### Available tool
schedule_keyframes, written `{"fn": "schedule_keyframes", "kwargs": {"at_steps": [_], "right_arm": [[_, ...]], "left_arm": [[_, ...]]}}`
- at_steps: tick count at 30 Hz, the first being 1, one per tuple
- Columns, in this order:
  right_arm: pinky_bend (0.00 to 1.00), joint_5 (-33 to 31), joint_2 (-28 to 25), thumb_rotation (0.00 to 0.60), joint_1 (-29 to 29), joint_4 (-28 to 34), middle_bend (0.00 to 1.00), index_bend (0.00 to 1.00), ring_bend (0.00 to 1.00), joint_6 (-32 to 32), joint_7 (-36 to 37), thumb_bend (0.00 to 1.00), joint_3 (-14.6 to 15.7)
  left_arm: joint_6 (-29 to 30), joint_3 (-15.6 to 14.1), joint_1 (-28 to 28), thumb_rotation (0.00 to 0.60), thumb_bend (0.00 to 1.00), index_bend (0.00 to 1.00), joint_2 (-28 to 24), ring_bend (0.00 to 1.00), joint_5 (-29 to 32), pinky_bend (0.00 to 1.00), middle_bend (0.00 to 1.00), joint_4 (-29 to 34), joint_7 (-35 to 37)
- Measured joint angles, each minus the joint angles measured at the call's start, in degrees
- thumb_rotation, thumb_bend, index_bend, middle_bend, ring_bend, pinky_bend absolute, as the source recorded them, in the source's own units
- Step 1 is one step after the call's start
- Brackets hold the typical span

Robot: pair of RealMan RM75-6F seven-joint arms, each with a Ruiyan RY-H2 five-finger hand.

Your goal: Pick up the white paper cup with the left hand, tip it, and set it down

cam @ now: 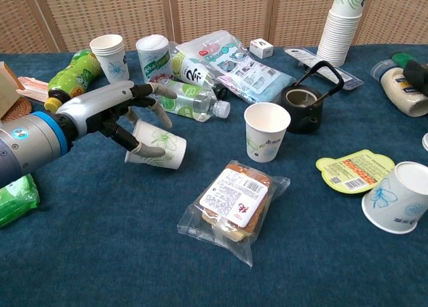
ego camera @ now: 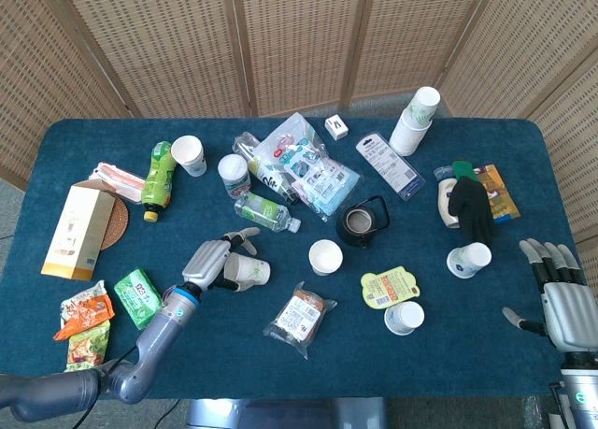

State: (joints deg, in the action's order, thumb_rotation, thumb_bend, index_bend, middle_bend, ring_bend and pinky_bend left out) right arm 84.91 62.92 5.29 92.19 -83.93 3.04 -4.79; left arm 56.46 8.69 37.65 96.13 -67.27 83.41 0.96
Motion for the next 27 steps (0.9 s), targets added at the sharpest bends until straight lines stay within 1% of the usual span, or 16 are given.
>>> {"fn": "schedule_keyframes", "kwargs": {"at_steps": [2,3,4,6,10,14,16,24,27], "right_arm": [[0.0,0.01,0.04,0.6,0.01,0.01,0.0,0.0,0.0,0.02,-0.17,0.0,0.02],[0.0,0.01,0.07,0.6,0.01,0.04,0.0,0.0,0.0,0.02,-0.23,0.0,0.04],[0.0,0.03,0.07,0.6,0.01,0.06,0.0,0.0,0.0,0.01,-0.27,0.0,0.04],[0.0,0.11,0.07,0.6,-0.01,0.16,0.0,0.0,0.0,-0.1,-0.35,0.0,0.05],[0.0,0.18,0.08,0.6,-0.01,0.27,0.0,0.0,0.0,-0.13,-0.47,0.0,0.08],[0.0,0.33,0.1,0.6,-0.02,0.35,0.0,0.0,0.0,-0.14,-0.58,0.0,0.18],[0.0,0.36,0.08,0.6,-0.04,0.37,0.0,0.0,0.0,-0.19,-0.55,0.0,0.19],[0.0,0.19,-0.11,0.6,-0.04,0.23,0.0,0.0,0.0,-0.15,0.24,0.0,0.08],[0.0,-0.06,-0.23,0.6,-0.02,0.04,0.0,0.0,0.0,0.05,0.79,0.0,0.0]], "left_arm": [[-0.71,-0.62,0.13,0.6,0.25,0.06,-1.12,0.0,0.58,0.09,0.06,0.46,-2.85],[-1.45,-1.09,0.29,0.6,0.25,0.04,-2.36,0.0,1.52,0.02,0.01,1.25,-5.52],[-1.7,-1.25,0.35,0.6,0.25,0.03,-2.9,0.0,1.98,0.01,0.0,1.65,-6.63],[-2.13,-1.71,0.49,0.6,0.25,0.01,-4.9,0.0,3.51,0.0,0.0,3.54,-10.43],[-1.69,-2.32,0.61,0.6,0.25,0.0,-8.22,0.0,4.87,0.0,0.0,7.64,-15.25],[-1.14,-2.61,1.15,0.6,0.25,0.0,-9.33,0.0,5.4,0.0,0.0,9.92,-19.36],[-1.2,-2.58,1.78,0.6,0.25,0.0,-9.55,0.0,6.6,0.0,0.0,11.08,-21.97],[-2.3,-1.52,6.49,0.6,0.25,0.0,-8.39,0.0,17.52,0.0,0.0,13.73,-32.54],[-2.15,-1.23,8.27,0.6,0.25,0.01,-7.57,0.0,21.5,0.02,0.0,14.48,-35.89]]}}
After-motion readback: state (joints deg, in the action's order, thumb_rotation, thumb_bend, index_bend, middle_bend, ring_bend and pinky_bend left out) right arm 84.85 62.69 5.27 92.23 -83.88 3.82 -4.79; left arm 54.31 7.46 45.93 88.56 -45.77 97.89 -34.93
